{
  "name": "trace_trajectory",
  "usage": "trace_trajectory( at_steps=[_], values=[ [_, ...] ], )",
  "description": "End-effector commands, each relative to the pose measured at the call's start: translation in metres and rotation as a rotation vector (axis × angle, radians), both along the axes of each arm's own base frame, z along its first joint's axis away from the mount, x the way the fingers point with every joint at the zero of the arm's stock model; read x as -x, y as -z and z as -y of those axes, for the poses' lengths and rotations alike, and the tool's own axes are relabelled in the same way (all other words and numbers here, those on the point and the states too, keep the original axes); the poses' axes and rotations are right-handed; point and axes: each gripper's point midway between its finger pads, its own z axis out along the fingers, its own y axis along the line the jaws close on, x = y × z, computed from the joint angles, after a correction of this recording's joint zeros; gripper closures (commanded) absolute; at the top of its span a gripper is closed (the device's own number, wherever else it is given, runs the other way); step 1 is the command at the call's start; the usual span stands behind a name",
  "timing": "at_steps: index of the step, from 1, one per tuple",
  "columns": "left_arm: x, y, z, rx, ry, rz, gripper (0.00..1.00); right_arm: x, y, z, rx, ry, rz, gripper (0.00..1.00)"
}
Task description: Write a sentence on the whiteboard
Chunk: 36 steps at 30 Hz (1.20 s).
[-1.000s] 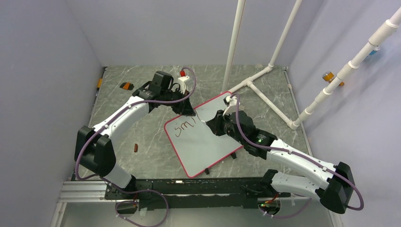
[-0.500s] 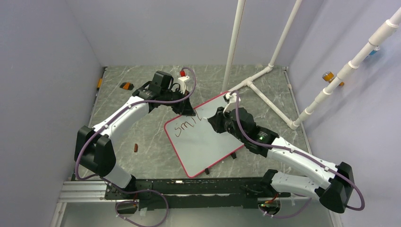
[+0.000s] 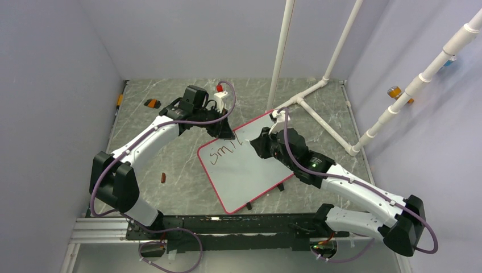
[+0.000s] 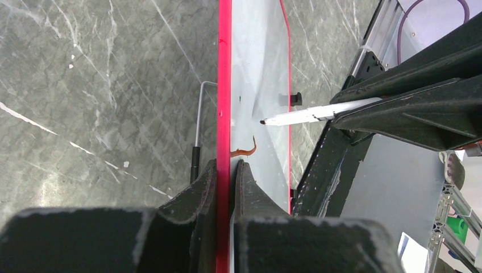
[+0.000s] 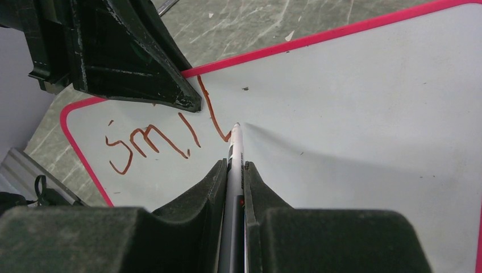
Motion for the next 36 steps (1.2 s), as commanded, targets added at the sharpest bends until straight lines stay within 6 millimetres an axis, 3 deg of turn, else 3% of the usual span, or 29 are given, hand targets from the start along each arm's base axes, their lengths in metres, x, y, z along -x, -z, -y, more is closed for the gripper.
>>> trace_trajectory(
  at_steps=[1,14,22,29,36],
  values=[
    [-0.029,-0.027,-0.009,-0.029,-0.057,0.201,1.00,-0.010,-0.036,-0.012,-0.084,-0.006,0.070,1.00],
    [-0.029,-0.029,-0.009,-0.025,-0.056,0.206,1.00,-0.017,-0.020,-0.011,-0.084,0.005,0.039,1.00],
    [-0.029,-0.027,-0.008,-0.025,-0.053,0.202,1.00,-0.019,-0.003,0.004,-0.051,0.059,0.008,1.00],
    [-0.030,-0.025,-0.008,-0.027,-0.052,0.197,1.00,-0.025,-0.010,0.005,-0.052,0.078,0.019,1.00],
    [-0.030,-0.025,-0.007,-0.026,-0.051,0.198,1.00,-0.031,-0.022,-0.006,-0.071,0.052,0.034,1.00]
  ],
)
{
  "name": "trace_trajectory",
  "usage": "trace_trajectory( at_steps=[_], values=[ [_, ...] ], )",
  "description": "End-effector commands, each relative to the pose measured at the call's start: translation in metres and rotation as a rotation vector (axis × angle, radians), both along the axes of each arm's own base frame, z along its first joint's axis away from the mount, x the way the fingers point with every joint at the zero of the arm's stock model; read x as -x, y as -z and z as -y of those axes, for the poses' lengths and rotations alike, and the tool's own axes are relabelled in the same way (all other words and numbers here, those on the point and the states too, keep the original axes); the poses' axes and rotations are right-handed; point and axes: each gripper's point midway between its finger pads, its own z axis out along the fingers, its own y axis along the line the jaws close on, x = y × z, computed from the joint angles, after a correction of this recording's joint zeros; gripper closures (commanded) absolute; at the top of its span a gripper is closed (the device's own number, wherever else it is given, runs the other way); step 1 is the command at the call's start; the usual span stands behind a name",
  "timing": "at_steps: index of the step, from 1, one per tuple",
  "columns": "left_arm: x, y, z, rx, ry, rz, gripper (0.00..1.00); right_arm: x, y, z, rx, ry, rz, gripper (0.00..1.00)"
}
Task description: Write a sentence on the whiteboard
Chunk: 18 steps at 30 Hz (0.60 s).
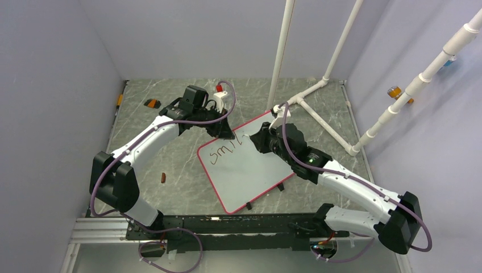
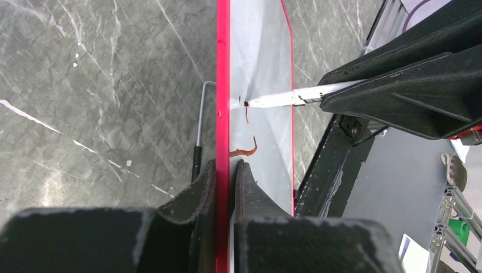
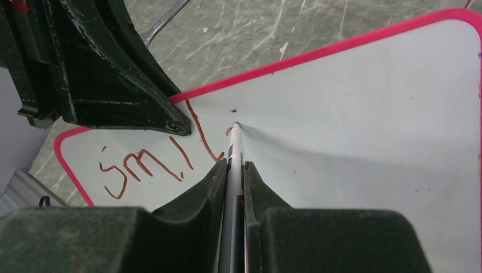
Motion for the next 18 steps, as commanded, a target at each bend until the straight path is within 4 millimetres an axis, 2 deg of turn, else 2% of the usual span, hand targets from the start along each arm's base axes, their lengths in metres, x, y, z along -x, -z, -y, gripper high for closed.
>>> trace_trajectory(
  at_steps=[1,6,14,18],
  values=[
    [-0.030,-0.025,-0.007,-0.024,-0.047,0.196,1.00,-0.013,-0.025,-0.006,-0.042,0.014,0.052,1.00],
    [-0.030,-0.026,-0.007,-0.023,-0.048,0.198,1.00,-0.013,-0.026,-0.011,-0.052,-0.003,0.056,1.00],
    [-0.031,-0.025,-0.007,-0.026,-0.051,0.200,1.00,-0.005,-0.012,-0.014,-0.054,-0.033,0.020,1.00],
    [-0.031,-0.025,-0.007,-0.027,-0.052,0.200,1.00,-0.001,-0.004,-0.009,-0.047,-0.027,0.003,1.00]
  ],
)
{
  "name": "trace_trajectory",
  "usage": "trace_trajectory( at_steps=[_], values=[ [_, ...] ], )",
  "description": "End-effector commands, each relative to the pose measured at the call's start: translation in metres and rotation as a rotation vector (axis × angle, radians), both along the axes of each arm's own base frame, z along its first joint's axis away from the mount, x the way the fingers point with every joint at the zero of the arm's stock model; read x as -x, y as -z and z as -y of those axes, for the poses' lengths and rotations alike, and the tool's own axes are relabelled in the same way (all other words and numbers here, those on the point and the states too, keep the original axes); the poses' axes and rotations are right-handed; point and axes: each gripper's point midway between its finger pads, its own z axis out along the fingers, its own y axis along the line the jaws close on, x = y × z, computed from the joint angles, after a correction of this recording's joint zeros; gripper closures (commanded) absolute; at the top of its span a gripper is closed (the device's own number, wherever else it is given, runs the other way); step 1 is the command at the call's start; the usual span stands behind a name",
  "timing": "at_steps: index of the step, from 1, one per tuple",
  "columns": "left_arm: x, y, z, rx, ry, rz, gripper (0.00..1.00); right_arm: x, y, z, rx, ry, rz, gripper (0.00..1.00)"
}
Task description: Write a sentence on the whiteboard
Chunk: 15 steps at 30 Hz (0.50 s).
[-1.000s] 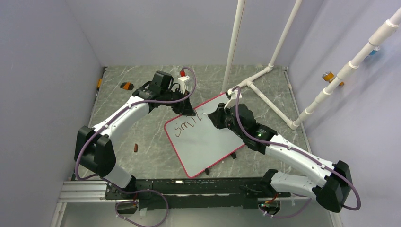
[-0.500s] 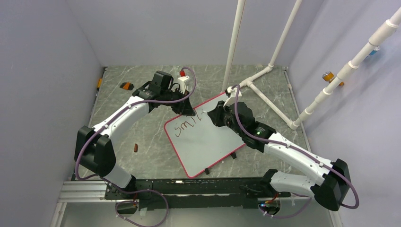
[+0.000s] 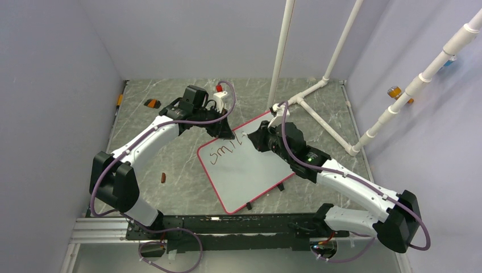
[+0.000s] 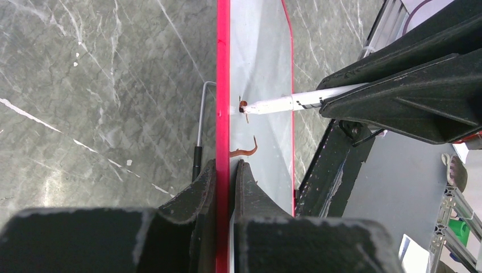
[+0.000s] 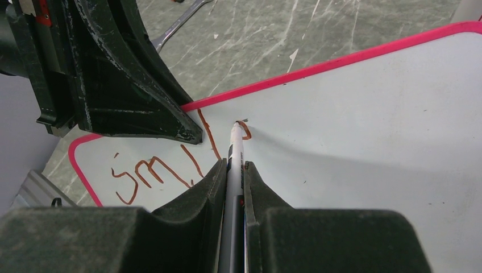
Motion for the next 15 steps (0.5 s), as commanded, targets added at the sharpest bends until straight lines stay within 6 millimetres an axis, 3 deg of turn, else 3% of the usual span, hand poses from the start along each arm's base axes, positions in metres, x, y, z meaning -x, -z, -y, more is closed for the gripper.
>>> trace_trajectory(
  at_steps=[1,15],
  values=[
    [-0.031,-0.026,-0.006,-0.024,-0.047,0.200,1.00,0.004,0.005,0.002,-0.014,-0.005,-0.014,1.00],
    [-0.030,-0.030,-0.006,-0.019,-0.047,0.209,1.00,0.017,0.025,0.016,-0.007,0.017,-0.062,1.00]
  ],
)
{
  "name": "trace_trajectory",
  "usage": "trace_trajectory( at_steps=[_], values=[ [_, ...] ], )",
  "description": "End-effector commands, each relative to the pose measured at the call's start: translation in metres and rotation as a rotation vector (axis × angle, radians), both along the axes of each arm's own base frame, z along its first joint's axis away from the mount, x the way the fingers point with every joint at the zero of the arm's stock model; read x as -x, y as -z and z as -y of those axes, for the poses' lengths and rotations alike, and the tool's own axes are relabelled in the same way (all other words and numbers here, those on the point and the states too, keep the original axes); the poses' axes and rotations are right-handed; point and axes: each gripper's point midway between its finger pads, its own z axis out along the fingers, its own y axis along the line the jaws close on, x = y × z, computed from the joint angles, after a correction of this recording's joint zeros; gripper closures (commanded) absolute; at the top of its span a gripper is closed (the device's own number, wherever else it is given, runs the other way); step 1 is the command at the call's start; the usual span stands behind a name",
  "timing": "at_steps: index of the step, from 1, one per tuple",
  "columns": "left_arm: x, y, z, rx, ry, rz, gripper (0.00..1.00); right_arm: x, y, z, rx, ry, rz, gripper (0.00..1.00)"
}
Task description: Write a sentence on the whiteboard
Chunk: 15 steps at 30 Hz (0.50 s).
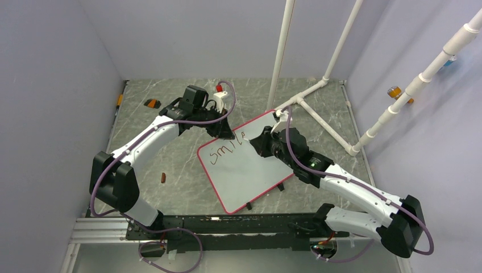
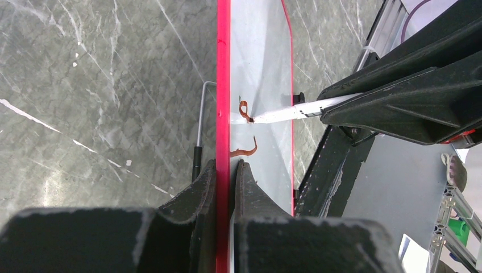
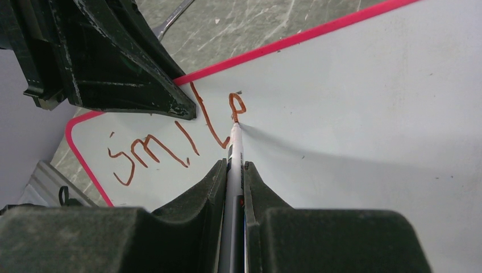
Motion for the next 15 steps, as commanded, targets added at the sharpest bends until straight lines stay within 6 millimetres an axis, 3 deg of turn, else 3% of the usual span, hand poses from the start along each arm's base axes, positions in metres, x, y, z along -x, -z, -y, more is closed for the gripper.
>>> trace_trajectory(
  at_steps=[1,7,15],
  values=[
    [-0.030,-0.029,-0.007,-0.019,-0.048,0.209,1.00,0.004,0.013,0.010,0.022,0.028,-0.032,1.00],
    [-0.031,-0.030,-0.006,-0.018,-0.047,0.211,1.00,0.003,0.011,0.018,0.044,0.055,-0.020,1.00],
    [-0.032,-0.029,-0.006,-0.022,-0.050,0.207,1.00,-0.007,-0.023,0.024,0.055,0.088,0.054,1.00]
  ],
)
